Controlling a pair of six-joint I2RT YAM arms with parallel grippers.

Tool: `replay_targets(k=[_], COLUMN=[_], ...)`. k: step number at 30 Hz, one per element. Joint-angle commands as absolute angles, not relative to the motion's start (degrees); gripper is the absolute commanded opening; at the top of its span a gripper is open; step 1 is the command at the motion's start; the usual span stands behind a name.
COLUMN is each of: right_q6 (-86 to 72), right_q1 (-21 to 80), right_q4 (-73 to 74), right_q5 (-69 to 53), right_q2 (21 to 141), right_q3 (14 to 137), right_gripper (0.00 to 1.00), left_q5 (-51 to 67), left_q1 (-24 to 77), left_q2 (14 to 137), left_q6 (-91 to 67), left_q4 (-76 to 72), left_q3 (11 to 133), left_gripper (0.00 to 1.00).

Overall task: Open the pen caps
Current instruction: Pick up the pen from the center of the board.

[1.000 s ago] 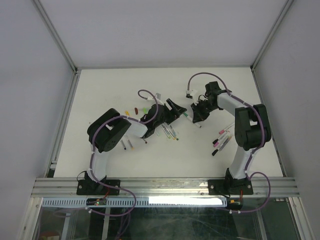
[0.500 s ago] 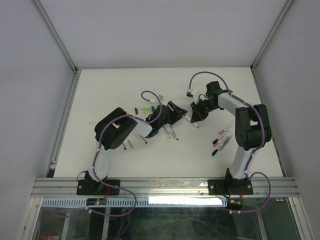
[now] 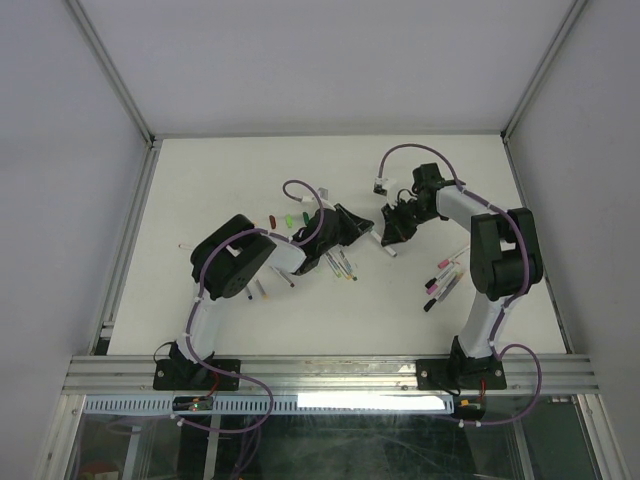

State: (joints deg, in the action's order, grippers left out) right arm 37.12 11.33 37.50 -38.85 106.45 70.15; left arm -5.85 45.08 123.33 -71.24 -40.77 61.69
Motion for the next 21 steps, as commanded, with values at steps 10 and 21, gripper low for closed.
replay_targets(k=[10,21], right_q6=[37.29,35.17], right_q1=[10.77,10.63], right_q4=[40.17,41.43], right_q5=[-42.90,-50.00], right_q2=[91.83,72.38], right_q3=[68.57,65.87], right_gripper=[0.46,0.52], left_q5=[-3.89,-2.05], left_q1=[45.84,45.77], left_q2=[112.79,96.84], left_q6=[-61.65,-48.29], left_q4=[-53.49,-58.80], left_q3=[53.47,40.76], left_gripper=[0.00,0.00])
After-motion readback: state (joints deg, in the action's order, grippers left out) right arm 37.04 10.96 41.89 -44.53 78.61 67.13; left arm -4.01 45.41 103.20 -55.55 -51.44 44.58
